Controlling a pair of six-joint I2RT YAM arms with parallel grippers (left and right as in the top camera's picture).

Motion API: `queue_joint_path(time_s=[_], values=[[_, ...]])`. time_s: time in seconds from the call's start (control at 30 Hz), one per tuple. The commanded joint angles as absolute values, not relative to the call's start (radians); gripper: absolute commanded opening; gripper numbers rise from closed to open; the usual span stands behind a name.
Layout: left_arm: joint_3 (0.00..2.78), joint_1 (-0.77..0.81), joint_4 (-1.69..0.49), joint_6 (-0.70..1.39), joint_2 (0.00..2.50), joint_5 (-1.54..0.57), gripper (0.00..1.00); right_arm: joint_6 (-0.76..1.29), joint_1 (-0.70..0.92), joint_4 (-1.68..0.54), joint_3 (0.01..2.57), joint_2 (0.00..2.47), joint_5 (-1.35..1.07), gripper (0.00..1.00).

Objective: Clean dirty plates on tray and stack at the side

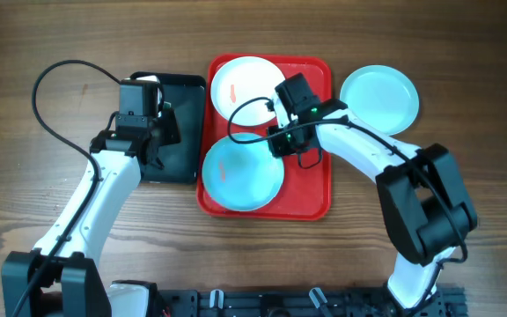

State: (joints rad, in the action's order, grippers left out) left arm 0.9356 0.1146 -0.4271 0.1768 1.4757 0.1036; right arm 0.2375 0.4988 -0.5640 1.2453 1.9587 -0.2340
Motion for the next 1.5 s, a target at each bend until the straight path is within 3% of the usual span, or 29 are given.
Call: queue_joint_path(time_s=[0.0,0.17,0.3,0.73,0.97,1.1,1.47], values=[[0.933,0.110,-0.427,0.171,1.481,0.091,0.04,0.266,0.501,-0.564,1.233,1.981,-0.207,0.14],[0.933,0.110,-0.427,0.171,1.481,0.091,0.04,0.274,0.500,-0.564,1.233,1.986,-0.206,0.04],[0.933,0.110,-0.427,0.171,1.481,0.040,0.04,0.347,0.492,-0.575,1.233,1.986,-0.208,0.04],[0.933,0.110,-0.431,0.159,1.481,-0.070,0.04,0.291,0.495,-0.614,1.233,1.986,-0.263,0.04],[0.933,0.112,-0.431,-0.002,1.481,-0.081,0.04,0.288,0.495,-0.611,1.233,1.986,-0.268,0.04],[0.933,0.125,-0.430,-0.075,1.481,-0.217,0.04,0.257,0.494,-0.604,1.233,1.986,-0.298,0.04],[0.933,0.183,-0.463,0.021,1.518,-0.281,0.04,0.235,0.494,-0.603,1.233,1.986,-0.319,0.05]])
